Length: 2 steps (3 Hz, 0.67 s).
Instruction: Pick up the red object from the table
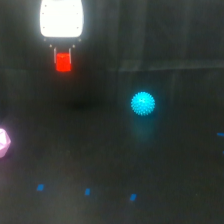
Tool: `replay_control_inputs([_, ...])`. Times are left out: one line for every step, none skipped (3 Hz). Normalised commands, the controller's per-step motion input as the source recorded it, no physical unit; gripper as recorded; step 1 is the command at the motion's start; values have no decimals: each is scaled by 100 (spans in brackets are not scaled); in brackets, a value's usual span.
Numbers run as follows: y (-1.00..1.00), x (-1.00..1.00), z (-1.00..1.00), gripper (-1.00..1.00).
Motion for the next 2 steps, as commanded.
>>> replay_control_inputs([16,72,53,-100])
replay_control_inputs([8,-6,23,-83])
